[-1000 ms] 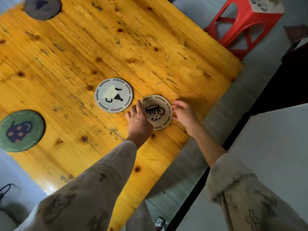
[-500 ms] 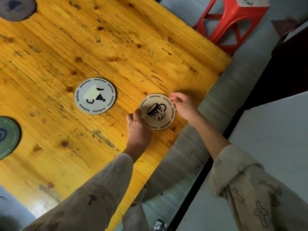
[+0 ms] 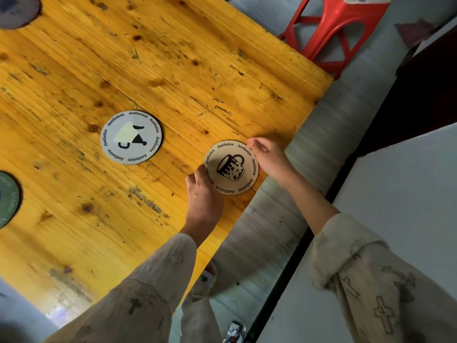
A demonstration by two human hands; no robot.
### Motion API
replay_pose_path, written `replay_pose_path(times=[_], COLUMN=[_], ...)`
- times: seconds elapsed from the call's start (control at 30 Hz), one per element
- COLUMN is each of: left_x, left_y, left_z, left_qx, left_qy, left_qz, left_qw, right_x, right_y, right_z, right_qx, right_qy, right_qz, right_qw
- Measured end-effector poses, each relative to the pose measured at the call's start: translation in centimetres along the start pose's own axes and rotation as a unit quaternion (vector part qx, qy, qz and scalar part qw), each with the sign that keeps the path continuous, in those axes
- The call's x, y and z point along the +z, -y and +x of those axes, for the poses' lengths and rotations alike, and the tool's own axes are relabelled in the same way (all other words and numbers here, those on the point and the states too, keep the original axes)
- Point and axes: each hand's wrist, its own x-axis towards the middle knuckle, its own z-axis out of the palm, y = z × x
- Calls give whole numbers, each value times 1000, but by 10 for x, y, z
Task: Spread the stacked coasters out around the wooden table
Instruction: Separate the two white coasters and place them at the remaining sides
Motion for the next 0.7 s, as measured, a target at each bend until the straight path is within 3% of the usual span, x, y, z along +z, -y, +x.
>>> replay_pose_path(times=[0.7], left_x=[10], left_y=[10], left_z=[-6], left_qx=[22], left_qy=[-30], left_qz=[14], left_qw=[999], right_x=[-5], right_y=[-9], right_z=[-14], right_qx=[-13], right_qy=[5], right_qz=[-16], right_qw=[1000])
